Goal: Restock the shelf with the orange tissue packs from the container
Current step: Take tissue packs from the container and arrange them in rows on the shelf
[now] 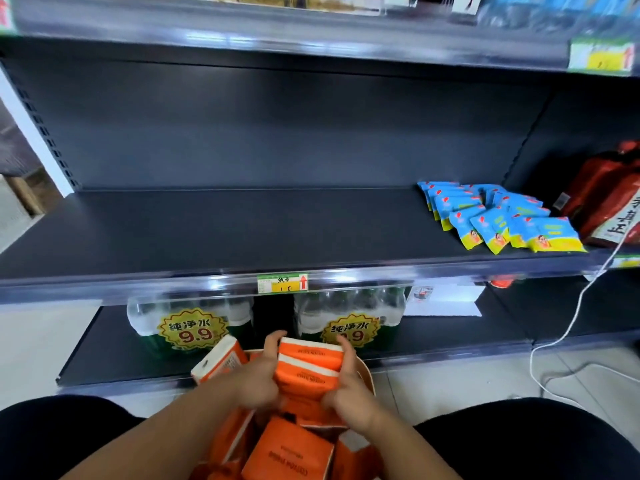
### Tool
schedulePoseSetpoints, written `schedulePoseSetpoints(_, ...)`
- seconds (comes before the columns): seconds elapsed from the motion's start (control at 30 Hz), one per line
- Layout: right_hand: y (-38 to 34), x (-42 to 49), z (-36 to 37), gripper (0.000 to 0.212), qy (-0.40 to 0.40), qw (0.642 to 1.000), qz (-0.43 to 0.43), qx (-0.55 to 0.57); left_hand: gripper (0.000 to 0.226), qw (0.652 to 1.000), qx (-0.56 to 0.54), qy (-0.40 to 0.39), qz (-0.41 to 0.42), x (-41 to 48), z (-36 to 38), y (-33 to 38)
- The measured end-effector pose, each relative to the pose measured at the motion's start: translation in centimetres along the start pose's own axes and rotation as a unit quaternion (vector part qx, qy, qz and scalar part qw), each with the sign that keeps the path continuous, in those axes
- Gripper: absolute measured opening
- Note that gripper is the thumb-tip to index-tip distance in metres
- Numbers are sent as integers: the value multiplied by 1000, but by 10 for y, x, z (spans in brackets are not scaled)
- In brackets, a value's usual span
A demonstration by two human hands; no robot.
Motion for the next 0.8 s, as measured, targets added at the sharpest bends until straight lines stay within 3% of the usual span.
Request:
schedulePoseSetpoints(0.13, -4, 2, -6, 113, 30, 998, -17, 56, 106, 999, -16, 43, -6, 5, -2, -2)
schedulePoseSetpoints(0.27, 1, -4, -10, 109, -47, 997, -7, -55, 97, 999, -13, 38, -26, 6, 0, -4)
schedulePoseSetpoints(0.5, 3, -10, -8, 96, -14, 996, -45, -79, 94, 1000, 3, 27, -4, 3, 1, -3)
schedulePoseSetpoints(0.67, -13, -13, -17, 92, -4, 999, -47, 5, 95, 997, -62, 41, 10, -2, -14, 7)
schedulePoseSetpoints(0.8, -48, -19, -36, 88, 26, 994, -85, 64, 93, 984, -141, 83, 71, -17, -38, 30)
Point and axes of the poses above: each hand's wrist, its own x-axis towards the middle knuckle, its own z-axis out of the palm, y = z × x, the point moved 1 cm from there along x, towards the middle knuckle, and after that the axes turned 12 degrees about y, right-handed, at the moved point
